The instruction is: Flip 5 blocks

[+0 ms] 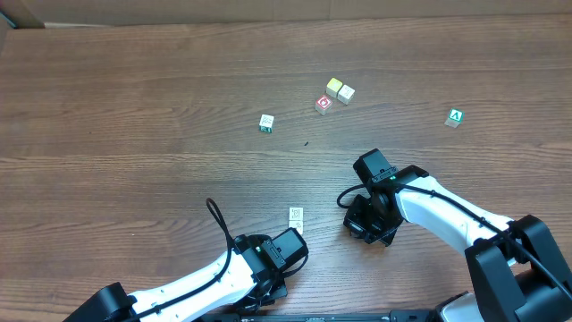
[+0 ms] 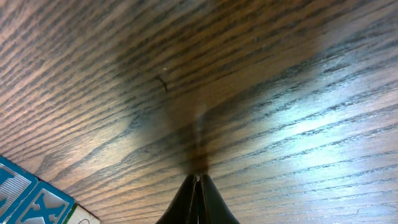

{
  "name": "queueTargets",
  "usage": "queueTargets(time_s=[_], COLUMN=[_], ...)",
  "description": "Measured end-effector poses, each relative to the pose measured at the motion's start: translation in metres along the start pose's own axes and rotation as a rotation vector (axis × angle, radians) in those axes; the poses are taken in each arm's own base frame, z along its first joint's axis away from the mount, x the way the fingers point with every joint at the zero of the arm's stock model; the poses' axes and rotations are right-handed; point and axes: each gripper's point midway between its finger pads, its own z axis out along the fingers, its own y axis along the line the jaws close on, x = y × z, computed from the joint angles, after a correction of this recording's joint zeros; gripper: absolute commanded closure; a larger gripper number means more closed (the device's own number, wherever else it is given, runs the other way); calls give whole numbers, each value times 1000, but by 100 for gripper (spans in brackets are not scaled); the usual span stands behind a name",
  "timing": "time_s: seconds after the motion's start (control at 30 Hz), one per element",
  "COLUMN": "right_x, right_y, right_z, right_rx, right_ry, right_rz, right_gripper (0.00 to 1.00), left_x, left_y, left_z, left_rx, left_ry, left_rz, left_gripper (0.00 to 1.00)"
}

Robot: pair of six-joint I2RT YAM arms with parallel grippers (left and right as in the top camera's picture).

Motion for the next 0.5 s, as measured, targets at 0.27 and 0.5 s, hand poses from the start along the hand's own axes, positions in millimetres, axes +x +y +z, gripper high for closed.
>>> queueTargets(time_s=[0.27,0.5], right_x=[0,0], right_y=[0,0], right_z=[0,0], right_rx=[0,0], right_ry=[0,0], right_rz=[0,0], right_gripper=[96,96], left_x=[-2,-3], left_y=[-6,-10], left_z=[0,0], left_rx=[24,42], left_ry=[-8,-15], left_rz=[27,57], left_gripper=[96,96])
